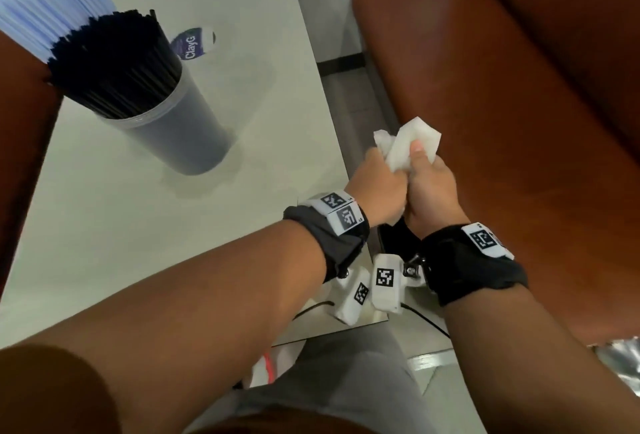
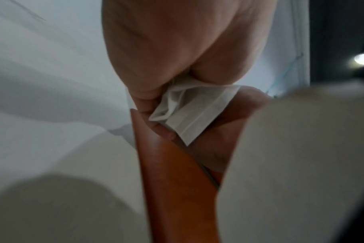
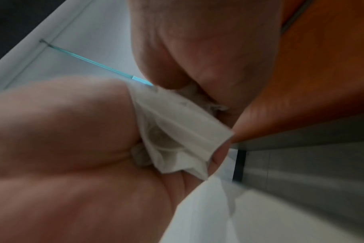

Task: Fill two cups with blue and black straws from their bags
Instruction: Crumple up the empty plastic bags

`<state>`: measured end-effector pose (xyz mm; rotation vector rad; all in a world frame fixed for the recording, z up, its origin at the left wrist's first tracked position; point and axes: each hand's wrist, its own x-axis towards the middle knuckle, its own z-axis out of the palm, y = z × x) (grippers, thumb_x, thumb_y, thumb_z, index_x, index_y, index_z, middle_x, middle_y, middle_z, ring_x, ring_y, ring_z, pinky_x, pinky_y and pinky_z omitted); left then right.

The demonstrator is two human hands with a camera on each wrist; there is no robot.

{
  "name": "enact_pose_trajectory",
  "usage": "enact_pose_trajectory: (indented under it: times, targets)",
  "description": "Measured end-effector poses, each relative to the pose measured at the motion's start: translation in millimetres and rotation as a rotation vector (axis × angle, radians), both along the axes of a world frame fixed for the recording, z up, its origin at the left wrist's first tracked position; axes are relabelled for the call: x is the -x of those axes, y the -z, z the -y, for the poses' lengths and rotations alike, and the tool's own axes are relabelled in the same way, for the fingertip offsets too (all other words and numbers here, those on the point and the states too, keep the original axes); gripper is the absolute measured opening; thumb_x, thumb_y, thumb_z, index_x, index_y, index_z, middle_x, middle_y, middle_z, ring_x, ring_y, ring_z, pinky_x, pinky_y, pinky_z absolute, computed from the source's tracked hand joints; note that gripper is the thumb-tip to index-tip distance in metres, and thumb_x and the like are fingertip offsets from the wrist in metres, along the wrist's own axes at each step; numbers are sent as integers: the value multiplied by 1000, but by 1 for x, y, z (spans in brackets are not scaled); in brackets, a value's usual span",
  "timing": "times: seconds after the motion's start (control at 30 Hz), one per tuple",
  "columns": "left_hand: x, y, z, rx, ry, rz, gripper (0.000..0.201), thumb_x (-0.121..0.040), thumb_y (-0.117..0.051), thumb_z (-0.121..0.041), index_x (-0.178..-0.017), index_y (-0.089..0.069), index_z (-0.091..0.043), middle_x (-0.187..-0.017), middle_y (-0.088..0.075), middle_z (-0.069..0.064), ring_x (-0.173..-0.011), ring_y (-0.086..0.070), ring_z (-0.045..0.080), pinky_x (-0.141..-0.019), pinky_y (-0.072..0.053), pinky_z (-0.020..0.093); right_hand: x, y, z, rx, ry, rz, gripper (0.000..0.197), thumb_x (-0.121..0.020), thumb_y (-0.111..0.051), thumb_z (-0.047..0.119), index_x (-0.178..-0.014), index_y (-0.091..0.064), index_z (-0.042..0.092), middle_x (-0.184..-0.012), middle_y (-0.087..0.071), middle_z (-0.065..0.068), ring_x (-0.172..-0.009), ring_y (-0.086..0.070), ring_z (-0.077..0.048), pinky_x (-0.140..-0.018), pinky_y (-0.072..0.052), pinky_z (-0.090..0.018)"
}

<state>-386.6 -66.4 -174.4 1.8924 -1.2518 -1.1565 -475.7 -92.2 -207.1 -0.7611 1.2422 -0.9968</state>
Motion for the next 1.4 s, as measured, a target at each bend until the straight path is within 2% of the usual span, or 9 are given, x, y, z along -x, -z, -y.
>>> enact_pose_trajectory:
  times: [0.17, 0.3, 0.43, 0.67, 0.83, 0.93, 1.03, 1.2, 1.4]
  targets:
    - [43, 22, 36, -115, 69, -15, 30, -97, -53, -30, -118, -60, -9, -102, -70, 10, -91, -68, 28, -75, -56, 35, 50, 20, 28, -115, 60, -47, 23, -103, -50, 27, -113, -63, 11, -93, -76, -4, -83, -75, -19, -69, -59, -33]
    - [75, 48, 59, -219, 79, 13, 23, -94, -56, -18, -110, -67, -5, -100, -72, 12, -91, -69, 29, -71, -55, 35, 81, 49, 41, -253, 69, -68, 26, -93, -48, 22, -69, -52, 17, -50, -48, 4, -47, -45, -17, -51, -37, -31]
    - [91, 85, 75, -361, 87, 45, 25, -93, -61, -18, -114, -65, -5, -110, -71, 15, -102, -68, 32, -78, -54, 34, 104, 90, 38, -385, -20, -17, 20, -94, -50, 21, -79, -59, 13, -48, -55, 0, -43, -57, -18, -57, -58, -46]
    - [104, 154, 90, -606, 164, 84, 24, -92, -63, -21, -114, -59, -14, -105, -69, 19, -85, -72, 41, -67, -60, 61, 128, 174, 36, -471, -23, 40, 22, -105, -52, 24, -111, -71, 17, -96, -78, -3, -82, -76, -20, -63, -61, -38]
    - [98, 205, 95, -715, 56, 14, 49, -88, -72, -33, -128, -50, -13, -115, -64, 14, -92, -69, 36, -49, -61, 44, 128, 233, 39, -573, 101, -118, 36, -93, -72, 21, -120, -51, 10, -108, -62, -15, -99, -67, -29, -74, -63, -44]
    - [93, 231, 93, -715, 55, -78, 68, -83, -74, -36, -139, -38, -22, -124, -54, 8, -101, -65, 33, -55, -62, 41, 133, 263, 38, -627, 70, -205, 26, -93, -71, 20, -112, -60, 5, -91, -66, -15, -78, -68, -26, -79, -62, -46]
    - [92, 254, 91, -727, 136, -60, 53, -85, -69, -30, -131, -44, -24, -115, -55, 8, -99, -66, 31, -62, -64, 41, 133, 282, 38, -678, 109, -166, 23, -96, -67, 22, -113, -64, 6, -83, -65, -9, -68, -63, -22, -53, -54, -31]
    - [84, 295, 88, -581, 199, 186, 21, -92, -64, -18, -108, -50, -18, -86, -56, 3, -63, -62, 20, -41, -48, 24, 117, 294, 35, -819, -22, 97, 14, -98, -63, 31, -107, -60, 21, -115, -64, -14, -95, -70, -33, -61, -61, -40]
    - [88, 321, 93, -616, 168, 154, 22, -94, -64, -30, -111, -62, -15, -100, -69, 11, -86, -72, 31, -75, -62, 46, 114, 329, 29, -754, 69, 79, 27, -96, -62, 6, -123, -57, 4, -128, -59, -23, -105, -67, -33, -78, -62, -39]
